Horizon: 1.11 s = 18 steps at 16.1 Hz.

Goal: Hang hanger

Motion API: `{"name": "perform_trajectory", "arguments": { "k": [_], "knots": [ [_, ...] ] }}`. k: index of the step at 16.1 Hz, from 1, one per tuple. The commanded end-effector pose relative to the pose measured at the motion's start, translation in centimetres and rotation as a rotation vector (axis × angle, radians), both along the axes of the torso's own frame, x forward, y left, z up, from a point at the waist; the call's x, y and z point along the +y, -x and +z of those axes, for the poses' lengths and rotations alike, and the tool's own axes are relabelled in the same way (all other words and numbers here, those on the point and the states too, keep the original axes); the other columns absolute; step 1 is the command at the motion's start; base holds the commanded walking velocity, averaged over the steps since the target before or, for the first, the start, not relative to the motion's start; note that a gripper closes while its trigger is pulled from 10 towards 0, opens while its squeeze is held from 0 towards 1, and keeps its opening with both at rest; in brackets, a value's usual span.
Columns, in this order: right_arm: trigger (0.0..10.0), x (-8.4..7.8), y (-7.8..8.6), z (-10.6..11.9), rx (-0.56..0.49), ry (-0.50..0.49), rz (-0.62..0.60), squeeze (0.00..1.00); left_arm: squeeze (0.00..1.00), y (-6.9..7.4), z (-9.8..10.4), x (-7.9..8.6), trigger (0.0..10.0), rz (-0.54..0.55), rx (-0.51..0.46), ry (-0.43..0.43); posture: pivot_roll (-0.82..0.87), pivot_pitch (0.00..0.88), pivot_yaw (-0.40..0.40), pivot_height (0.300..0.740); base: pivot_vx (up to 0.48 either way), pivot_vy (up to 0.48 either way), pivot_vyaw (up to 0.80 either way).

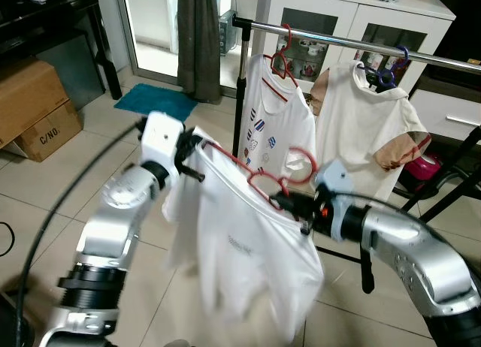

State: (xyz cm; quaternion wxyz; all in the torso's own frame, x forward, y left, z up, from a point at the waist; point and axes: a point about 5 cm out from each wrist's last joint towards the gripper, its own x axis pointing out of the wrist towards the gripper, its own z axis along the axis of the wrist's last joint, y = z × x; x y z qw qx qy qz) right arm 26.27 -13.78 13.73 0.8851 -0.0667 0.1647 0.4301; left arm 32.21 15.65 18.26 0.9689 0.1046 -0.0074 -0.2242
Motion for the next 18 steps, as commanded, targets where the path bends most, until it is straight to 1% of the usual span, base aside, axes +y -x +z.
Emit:
{"name": "perform_trajectory", "arguments": {
  "k": [1, 2, 3, 4, 5, 6, 8, 9, 10, 11, 12, 13, 14, 15, 17, 18],
  "knots": [
    [0.0, -0.5, 0.1, -0.3, 0.010, 0.046, 0.005, 0.00, 0.00, -0.1, 1.3, 0.0, 0.0, -0.027, -0.030, -0.004, -0.07, 0.000, -0.050, 0.740, 0.000, 0.000, 0.00],
    [0.0, -0.6, 0.2, -0.4, 0.014, 0.055, 0.015, 0.00, 0.00, -0.1, 1.4, 0.2, 0.0, -0.021, -0.033, -0.015, -0.07, 0.000, -0.049, 0.740, 0.000, 0.000, 0.00],
    [0.0, -0.8, 0.4, -0.5, 0.025, 0.059, 0.039, 0.00, 0.00, -0.5, 2.0, 1.3, 0.0, 0.028, -0.052, -0.042, -0.07, 0.000, -0.049, 0.740, 0.000, 0.000, 0.00],
    [0.0, -1.0, 0.9, -0.6, 0.029, 0.074, 0.091, 0.00, 0.00, -1.1, 3.1, 3.2, 0.0, 0.113, -0.088, -0.048, -0.07, 0.000, -0.048, 0.740, 0.000, 0.000, 0.00],
    [0.0, -1.0, 1.4, -0.4, 0.031, 0.045, 0.138, 0.00, 0.00, -1.7, 4.3, 5.4, 0.0, 0.222, -0.132, -0.032, -0.07, 0.000, -0.047, 0.740, 0.000, 0.000, 0.00],
    [0.0, -0.9, 1.5, -0.4, 0.031, 0.034, 0.147, 0.00, 0.00, -1.8, 4.6, 6.0, 0.0, 0.255, -0.144, -0.025, -0.07, 0.000, -0.047, 0.740, 0.000, 0.000, 0.00],
    [0.0, -0.9, 2.0, 0.1, 0.032, -0.049, 0.177, 0.00, 0.00, -2.4, 5.5, 9.4, 0.0, 0.426, -0.170, 0.017, -0.07, 0.000, -0.048, 0.740, 0.000, 0.000, 0.00],
    [0.0, -0.8, 2.2, 0.4, 0.033, -0.092, 0.184, 0.00, 0.00, -2.6, 5.5, 10.5, 0.0, 0.474, -0.168, 0.023, -0.07, 0.000, -0.048, 0.740, 0.000, 0.000, 0.00],
    [0.0, -0.8, 2.2, 0.6, 0.030, -0.131, 0.176, 0.00, 0.00, -2.7, 5.1, 10.9, 0.0, 0.480, -0.151, 0.019, -0.07, 0.000, -0.048, 0.740, 0.000, 0.000, 0.00],
    [0.0, -0.8, 2.1, 0.8, 0.028, -0.158, 0.168, 0.00, 0.00, -2.8, 4.7, 10.8, 0.0, 0.469, -0.132, 0.008, -0.07, 0.000, -0.048, 0.740, 0.000, 0.000, 0.00],
    [0.0, -0.6, 1.9, 1.4, 0.016, -0.251, 0.147, 0.00, 0.00, -3.0, 2.7, 10.2, 0.0, 0.437, -0.055, -0.015, -0.07, 0.000, -0.047, 0.740, 0.000, 0.000, 0.00],
    [0.0, -0.4, 1.8, 2.0, 0.003, -0.329, 0.144, 0.00, 0.00, -3.0, 0.8, 9.6, 0.0, 0.429, 0.002, -0.021, -0.07, 0.000, -0.047, 0.740, 0.000, 0.000, 0.00],
    [0.0, -0.2, 1.8, 2.5, -0.008, -0.383, 0.147, 0.00, 0.00, -3.1, -0.6, 9.2, 0.0, 0.424, 0.043, -0.014, -0.08, 0.000, -0.042, 0.740, 0.000, 0.000, 0.00],
    [0.0, -0.1, 1.9, 2.9, -0.010, -0.420, 0.153, 0.00, 0.00, -3.1, -1.5, 8.7, 0.0, 0.413, 0.071, 0.000, -0.08, 0.000, -0.042, 0.740, 0.000, 0.000, 0.00],
    [0.0, 0.0, 2.1, 3.0, -0.009, -0.432, 0.155, 0.00, 0.00, -3.0, -2.1, 7.8, 0.0, 0.379, 0.093, 0.020, -0.08, 0.000, -0.042, 0.740, 0.000, 0.000, 0.00],
    [0.0, 0.1, 1.6, 3.0, -0.022, -0.446, 0.105, 0.00, 0.00, -2.6, -2.3, 5.6, 0.0, 0.235, 0.110, 0.050, -0.08, 0.000, -0.043, 0.740, 0.000, 0.000, 0.00]
  ]
}}
